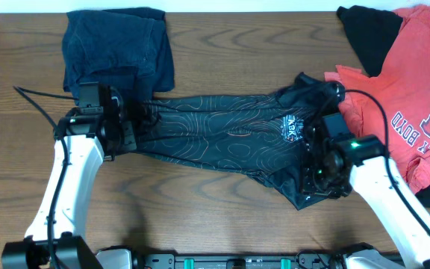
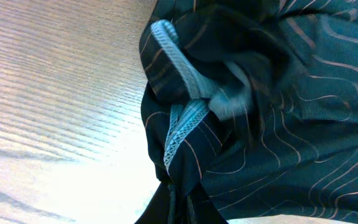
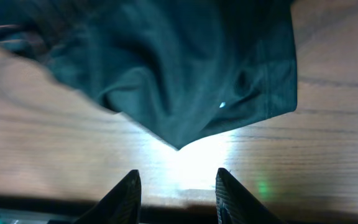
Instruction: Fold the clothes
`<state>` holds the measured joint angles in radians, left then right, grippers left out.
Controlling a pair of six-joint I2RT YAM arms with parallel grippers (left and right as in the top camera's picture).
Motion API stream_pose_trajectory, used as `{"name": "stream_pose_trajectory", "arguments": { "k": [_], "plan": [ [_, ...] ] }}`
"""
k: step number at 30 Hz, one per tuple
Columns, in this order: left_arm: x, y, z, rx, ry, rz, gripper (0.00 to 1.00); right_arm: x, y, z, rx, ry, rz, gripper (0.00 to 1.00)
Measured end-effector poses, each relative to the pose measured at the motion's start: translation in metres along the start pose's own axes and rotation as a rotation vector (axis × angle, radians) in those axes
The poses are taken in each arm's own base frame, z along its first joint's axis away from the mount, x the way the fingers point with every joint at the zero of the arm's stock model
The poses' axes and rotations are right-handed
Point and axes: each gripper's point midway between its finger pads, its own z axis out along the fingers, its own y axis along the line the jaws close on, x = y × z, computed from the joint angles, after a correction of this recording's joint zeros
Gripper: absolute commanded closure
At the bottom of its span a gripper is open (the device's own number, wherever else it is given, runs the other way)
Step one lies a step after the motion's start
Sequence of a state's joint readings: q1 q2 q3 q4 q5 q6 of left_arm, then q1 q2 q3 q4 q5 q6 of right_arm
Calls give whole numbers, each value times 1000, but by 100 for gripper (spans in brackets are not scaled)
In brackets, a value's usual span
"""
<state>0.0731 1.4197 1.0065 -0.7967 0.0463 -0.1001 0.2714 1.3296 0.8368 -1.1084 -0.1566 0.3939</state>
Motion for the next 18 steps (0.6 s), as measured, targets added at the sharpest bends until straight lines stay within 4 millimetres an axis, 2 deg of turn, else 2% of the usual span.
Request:
{"name": "stream_pose_trajectory", "arguments": {
  "k": [9, 12, 18],
  "plan": [
    [2, 0, -1, -1, 5, -5, 94, 16, -11, 43, 59, 56, 100, 69],
    [2, 0, -1, -1, 5, -5, 94, 17, -8, 51, 48, 50, 100, 70],
    [2, 0, -1, -1, 5, -5, 94, 6, 5, 58, 0, -8, 86, 69]
  ]
}}
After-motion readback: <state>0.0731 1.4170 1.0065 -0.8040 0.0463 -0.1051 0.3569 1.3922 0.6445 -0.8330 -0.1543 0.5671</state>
